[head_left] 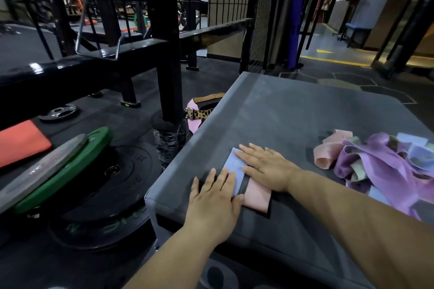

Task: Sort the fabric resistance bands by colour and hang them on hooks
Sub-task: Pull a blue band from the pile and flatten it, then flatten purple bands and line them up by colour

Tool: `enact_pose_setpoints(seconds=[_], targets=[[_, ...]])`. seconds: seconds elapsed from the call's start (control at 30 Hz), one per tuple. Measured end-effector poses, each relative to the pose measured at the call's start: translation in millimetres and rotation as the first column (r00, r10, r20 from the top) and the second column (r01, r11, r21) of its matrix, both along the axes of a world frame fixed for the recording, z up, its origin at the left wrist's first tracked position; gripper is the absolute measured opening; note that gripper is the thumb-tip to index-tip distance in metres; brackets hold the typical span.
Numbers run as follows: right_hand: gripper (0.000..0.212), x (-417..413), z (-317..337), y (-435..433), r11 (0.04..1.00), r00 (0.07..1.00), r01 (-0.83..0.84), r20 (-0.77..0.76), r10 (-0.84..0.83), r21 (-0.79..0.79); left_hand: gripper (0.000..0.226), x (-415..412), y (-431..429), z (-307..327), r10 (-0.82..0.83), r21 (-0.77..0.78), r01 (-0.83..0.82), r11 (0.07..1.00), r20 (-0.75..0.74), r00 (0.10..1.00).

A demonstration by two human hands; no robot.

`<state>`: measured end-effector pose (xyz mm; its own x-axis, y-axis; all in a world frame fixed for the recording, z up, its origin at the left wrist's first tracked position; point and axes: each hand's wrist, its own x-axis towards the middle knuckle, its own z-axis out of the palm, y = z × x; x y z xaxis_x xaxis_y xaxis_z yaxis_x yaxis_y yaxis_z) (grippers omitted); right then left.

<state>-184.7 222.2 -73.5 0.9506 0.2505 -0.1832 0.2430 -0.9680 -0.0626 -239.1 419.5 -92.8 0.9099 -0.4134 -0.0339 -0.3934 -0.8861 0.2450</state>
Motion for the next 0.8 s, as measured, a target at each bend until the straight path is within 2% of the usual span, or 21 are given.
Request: enact_pose_setpoints(seconds=[0.3, 0.43, 0.63, 0.8], targets=[[0.053, -1.8, 0.3, 1.1, 0.999, 1.0, 0.015, 0.022, -0.016, 0.031, 0.058, 1.9, -0.5, 3.4, 0.01, -0.008, -0.011, 1.0, -0.047, 0.999], [0.051, -9.7, 8.9, -0.2, 0.995, 0.994, 0.057, 0.083, -0.064, 0.087, 0.058, 4.2, -3.2, 14.3, 0.059, -0.062, -0.065, 0.996, -0.096, 0.994], [0.051, -41.2, 34.1, -20.6, 0.983, 0.968, 0.134, 0.196, -0.157, 0.126, 0.055, -5.6, -24.0, 33.8, 0.048, -0.119, -0.054, 0.991, -0.046, 0.998], [0.07, -100.1, 42.2, -66.5, 0.96, 0.899, 0.252, 0.337, -0.279, 0.122, 0.051, -28.3, -67.6, 44.4, -0.038, -0.124, 0.034, 0.992, -0.025, 0.999]])
